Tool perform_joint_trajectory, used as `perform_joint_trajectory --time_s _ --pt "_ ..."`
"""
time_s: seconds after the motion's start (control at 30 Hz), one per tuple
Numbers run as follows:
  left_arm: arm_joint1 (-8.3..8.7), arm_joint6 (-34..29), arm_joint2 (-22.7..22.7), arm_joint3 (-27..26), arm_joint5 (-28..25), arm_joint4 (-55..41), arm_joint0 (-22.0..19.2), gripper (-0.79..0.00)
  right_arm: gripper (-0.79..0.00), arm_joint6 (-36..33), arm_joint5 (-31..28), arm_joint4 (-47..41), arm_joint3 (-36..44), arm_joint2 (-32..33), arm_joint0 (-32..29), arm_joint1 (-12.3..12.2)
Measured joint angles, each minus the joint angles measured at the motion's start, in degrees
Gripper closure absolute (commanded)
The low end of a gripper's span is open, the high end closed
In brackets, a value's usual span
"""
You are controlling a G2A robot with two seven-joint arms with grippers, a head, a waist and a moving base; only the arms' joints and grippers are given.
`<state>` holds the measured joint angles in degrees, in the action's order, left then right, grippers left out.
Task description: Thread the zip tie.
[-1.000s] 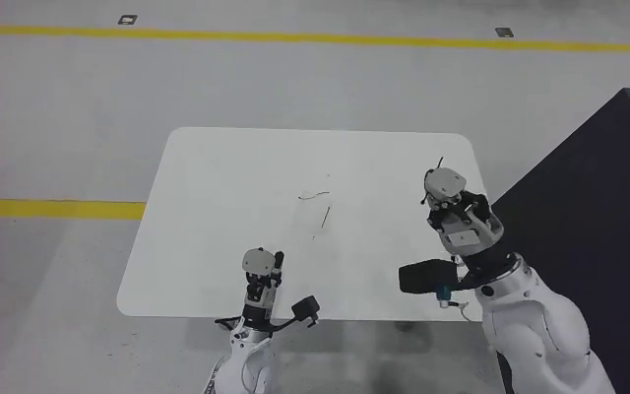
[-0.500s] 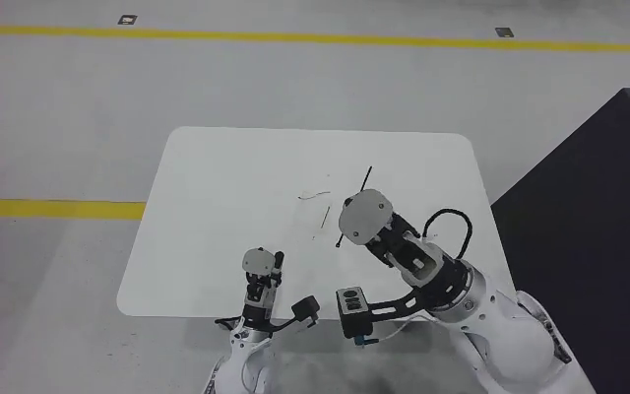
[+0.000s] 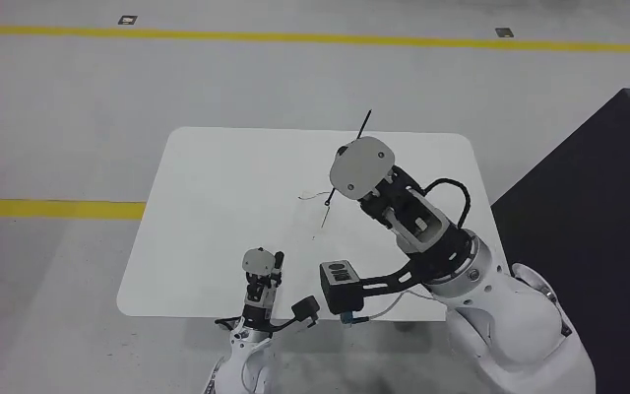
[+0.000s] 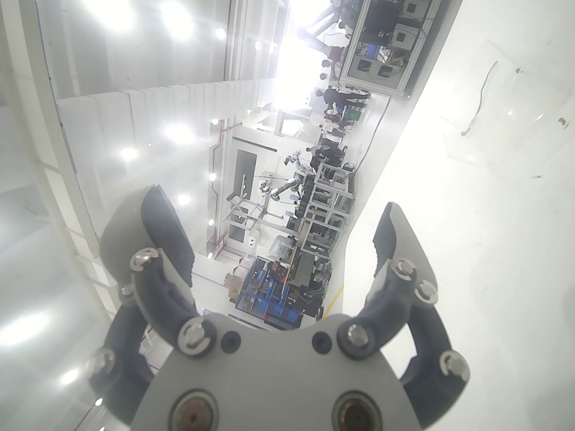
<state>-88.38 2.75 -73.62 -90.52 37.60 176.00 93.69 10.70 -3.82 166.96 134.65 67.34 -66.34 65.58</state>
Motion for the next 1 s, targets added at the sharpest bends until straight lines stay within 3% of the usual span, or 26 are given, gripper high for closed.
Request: perform_joint_trajectory --time_s 0.17,0.3,0.63,0.83,1.0 --pt "0.00 0.0 0.0 0.0 0.0 0.0 0.0 -0.785 0.000 0.4 -0.2 -0.4 -0.3 -0.4 -0.3 0.0" --pt "0.00 0.0 0.0 0.0 0.0 0.0 0.0 -0.785 0.000 5.3 -1.5 2.3 -1.4 -3.8 0.9 0.1" --pt "0.00 0.0 0.0 0.0 0.0 0.0 0.0 -0.785 0.000 11.9 -5.3 4.3 -3.4 -14.9 12.4 2.1" --pt "0.00 0.0 0.0 0.0 0.0 0.0 0.0 -0.785 0.000 11.7 -5.9 3.3 -2.8 -14.4 13.0 2.4" --pt "0.00 0.0 0.0 0.0 0.0 0.0 0.0 -0.785 0.000 11.0 -4.7 -4.9 -1.0 -12.1 10.7 2.6"
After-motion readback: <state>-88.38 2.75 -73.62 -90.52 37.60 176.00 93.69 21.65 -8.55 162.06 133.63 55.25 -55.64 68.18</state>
